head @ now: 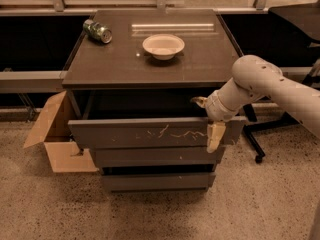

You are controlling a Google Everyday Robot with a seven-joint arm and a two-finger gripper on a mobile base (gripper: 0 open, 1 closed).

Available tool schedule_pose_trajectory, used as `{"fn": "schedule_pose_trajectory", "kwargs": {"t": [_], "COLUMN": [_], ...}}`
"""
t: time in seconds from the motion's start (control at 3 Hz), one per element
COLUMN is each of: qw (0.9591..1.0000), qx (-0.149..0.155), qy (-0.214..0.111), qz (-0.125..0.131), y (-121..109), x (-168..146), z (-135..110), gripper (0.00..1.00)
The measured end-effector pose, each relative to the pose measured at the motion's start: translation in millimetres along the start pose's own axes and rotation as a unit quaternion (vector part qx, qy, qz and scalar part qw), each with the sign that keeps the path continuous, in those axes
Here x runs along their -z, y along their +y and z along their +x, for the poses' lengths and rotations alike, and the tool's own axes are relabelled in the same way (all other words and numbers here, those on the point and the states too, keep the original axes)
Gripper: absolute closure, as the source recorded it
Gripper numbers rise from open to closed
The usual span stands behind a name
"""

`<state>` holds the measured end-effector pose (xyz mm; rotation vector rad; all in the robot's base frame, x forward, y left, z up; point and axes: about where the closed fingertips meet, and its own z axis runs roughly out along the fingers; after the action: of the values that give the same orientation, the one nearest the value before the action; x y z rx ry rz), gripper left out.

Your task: Open top drawer

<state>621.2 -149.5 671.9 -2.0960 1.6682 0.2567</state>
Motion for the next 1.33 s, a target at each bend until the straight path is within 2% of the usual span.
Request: {"fn": "schedule_pose_trajectory", "kwargs": {"t": [0.67, 1.0, 1.33], "qw": [0.9962, 0.9946, 0.9924], "qx": [-0.013, -0.008, -0.007], "qy": [-0.044, -0.038, -0.032], "qz": [-0.073, -0.097, -0.119], "y": [13, 24, 40], "x": [-18, -16, -14], "z": [-11, -23, -32], "gripper": [0.00, 0.15, 0.36]}}
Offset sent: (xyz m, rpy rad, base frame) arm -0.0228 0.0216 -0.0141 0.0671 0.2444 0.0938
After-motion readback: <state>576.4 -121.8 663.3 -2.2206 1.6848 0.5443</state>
